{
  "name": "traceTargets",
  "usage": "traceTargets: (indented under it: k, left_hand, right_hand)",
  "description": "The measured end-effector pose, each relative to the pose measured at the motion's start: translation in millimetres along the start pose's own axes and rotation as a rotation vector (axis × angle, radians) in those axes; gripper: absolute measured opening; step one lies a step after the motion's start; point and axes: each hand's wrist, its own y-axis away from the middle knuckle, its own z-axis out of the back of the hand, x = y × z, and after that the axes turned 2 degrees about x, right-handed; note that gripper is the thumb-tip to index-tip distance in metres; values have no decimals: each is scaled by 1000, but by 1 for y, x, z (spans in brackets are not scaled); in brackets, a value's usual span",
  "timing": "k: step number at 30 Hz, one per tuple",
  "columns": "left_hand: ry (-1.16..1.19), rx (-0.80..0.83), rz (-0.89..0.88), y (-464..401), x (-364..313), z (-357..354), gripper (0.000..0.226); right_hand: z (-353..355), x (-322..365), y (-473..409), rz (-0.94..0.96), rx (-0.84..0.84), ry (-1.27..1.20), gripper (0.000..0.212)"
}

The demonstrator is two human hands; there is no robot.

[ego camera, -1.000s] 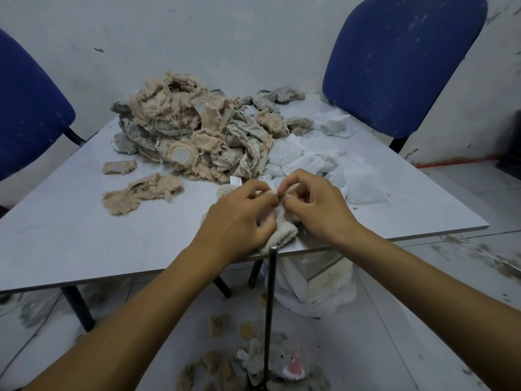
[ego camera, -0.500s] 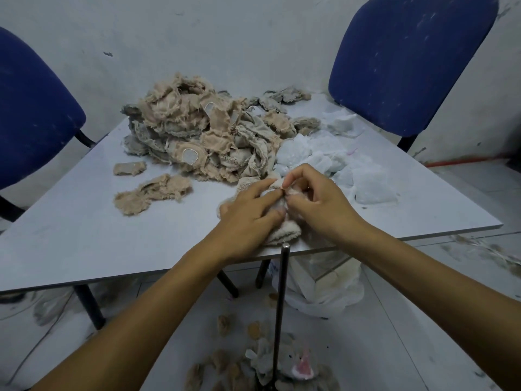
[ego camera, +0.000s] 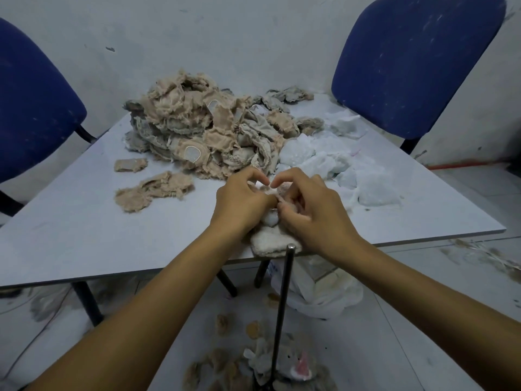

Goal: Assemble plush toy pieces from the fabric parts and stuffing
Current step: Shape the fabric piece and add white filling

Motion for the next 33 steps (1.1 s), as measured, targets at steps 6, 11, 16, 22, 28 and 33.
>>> traceTargets:
  k: [6, 11, 16, 22, 28, 33]
  left_hand:
    - [-173, 50, -224, 3, 9, -4, 30]
    - [-311, 355, -183, 0, 13, 6, 67]
    - [-206, -39, -332, 8, 19, 2, 34]
    - [-220, -63, -443, 6, 22, -1, 37]
    - [-490, 83, -781, 9, 24, 4, 18]
    - [-736, -11, -754, 14, 17, -3, 10]
  right_hand:
    - [-6, -10, -3, -56, 44, 15, 30]
    - [0, -12, -2, -156, 5, -177, 36]
    - [1, -2, -2, -174, 44, -306, 41]
    - [-2, -5, -1, -275, 1, -396, 39]
    - [5, -8, -3, -382, -158, -425, 32]
    - [1, 2, -4, -340, -121, -488, 36]
